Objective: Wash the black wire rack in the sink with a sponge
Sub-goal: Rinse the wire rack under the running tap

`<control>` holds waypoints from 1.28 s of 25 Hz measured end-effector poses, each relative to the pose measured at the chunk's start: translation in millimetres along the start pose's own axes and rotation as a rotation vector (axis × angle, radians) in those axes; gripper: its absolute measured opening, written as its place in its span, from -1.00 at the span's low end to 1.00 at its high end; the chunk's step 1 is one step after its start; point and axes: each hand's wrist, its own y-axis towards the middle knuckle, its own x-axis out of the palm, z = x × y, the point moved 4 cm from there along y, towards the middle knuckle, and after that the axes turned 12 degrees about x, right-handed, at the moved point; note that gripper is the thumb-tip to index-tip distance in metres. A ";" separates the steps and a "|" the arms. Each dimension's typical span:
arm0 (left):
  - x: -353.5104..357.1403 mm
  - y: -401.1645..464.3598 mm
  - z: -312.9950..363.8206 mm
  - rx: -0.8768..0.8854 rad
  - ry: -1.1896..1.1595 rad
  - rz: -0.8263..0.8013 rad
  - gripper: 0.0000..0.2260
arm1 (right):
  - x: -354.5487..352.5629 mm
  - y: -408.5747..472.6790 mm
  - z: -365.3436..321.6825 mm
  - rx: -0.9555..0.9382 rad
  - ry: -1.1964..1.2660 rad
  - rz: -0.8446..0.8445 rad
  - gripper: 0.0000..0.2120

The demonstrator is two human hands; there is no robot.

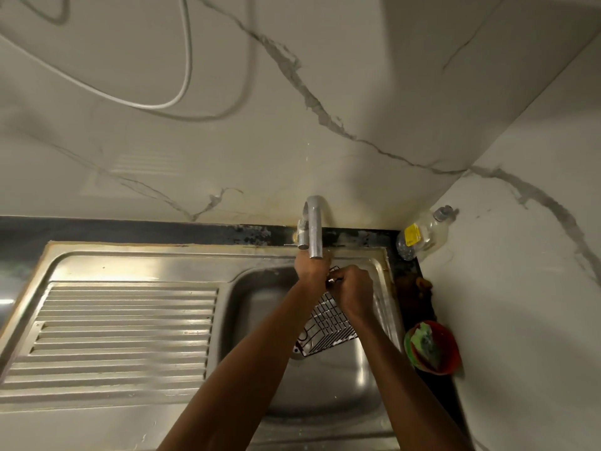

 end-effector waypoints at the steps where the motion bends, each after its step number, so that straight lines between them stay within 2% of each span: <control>1: -5.8 -3.3 -1.3 0.080 0.099 0.008 -0.88 | 1.9 -1.2 -1.1 -0.005 -0.038 -0.006 -0.90; 4: -22.4 -7.2 -4.6 0.311 0.274 -0.046 -0.95 | 7.8 -2.0 -4.2 0.014 -0.092 -0.004 -0.85; 6: -31.9 -6.9 -0.1 0.407 0.385 -0.078 -0.82 | 11.5 0.6 -7.1 0.027 -0.083 -0.001 -0.82; 10: -41.1 -9.2 17.7 0.526 0.466 -0.115 -0.75 | 16.5 2.5 -12.4 0.040 -0.042 -0.024 -0.78; 13: -41.5 -6.8 21.9 0.540 0.470 -0.120 -0.75 | 14.7 3.6 -17.9 0.017 -0.016 -0.028 -0.78; 19: -39.6 9.9 19.8 0.375 0.398 0.035 -0.77 | 11.5 8.9 -21.3 0.059 -0.020 -0.055 -0.79; 24: -27.3 25.3 11.6 0.262 0.383 0.058 -0.89 | 8.0 12.8 -20.8 0.128 0.018 -0.004 -0.88; 26: -17.1 32.1 3.1 0.148 0.141 0.031 -0.92 | 6.7 14.7 -18.3 0.135 0.046 0.041 -0.89; 28: -5.1 24.6 4.5 0.014 -0.126 0.040 -0.82 | 8.8 15.3 -14.8 0.136 0.067 0.060 -0.92; 30: -0.1 19.8 6.8 -0.073 -0.266 0.109 -0.75 | 8.0 14.6 -13.2 0.142 0.107 0.053 -0.95; 32: -1.2 22.6 7.9 -0.133 -0.436 0.188 -0.83 | 5.4 14.7 -12.7 0.133 0.138 0.044 -0.91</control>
